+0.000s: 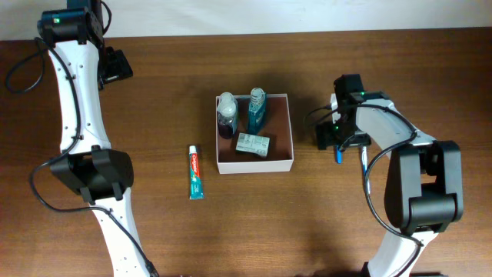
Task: Pack container
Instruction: 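Lower the right gripper and close it on the razor handle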
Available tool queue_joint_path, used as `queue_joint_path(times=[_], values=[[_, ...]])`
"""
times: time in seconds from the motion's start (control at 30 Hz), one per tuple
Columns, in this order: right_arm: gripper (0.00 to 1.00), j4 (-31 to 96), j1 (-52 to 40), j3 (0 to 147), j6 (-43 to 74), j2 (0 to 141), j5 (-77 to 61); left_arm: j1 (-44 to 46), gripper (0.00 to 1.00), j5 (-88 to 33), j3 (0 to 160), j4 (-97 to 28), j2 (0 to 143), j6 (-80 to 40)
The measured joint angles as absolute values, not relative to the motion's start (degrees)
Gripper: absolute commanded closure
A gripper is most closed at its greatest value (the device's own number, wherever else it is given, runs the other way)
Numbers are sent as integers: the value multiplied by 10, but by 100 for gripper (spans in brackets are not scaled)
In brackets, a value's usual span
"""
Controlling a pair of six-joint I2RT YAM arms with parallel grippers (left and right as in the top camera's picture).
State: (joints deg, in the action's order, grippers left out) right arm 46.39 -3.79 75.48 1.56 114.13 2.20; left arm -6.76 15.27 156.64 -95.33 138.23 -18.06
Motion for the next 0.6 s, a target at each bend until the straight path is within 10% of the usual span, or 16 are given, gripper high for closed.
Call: queue_joint_path(times=[0.6], values=[[14, 439, -38, 746, 15, 1142, 24, -68, 1, 153, 1566, -953, 1382, -181]])
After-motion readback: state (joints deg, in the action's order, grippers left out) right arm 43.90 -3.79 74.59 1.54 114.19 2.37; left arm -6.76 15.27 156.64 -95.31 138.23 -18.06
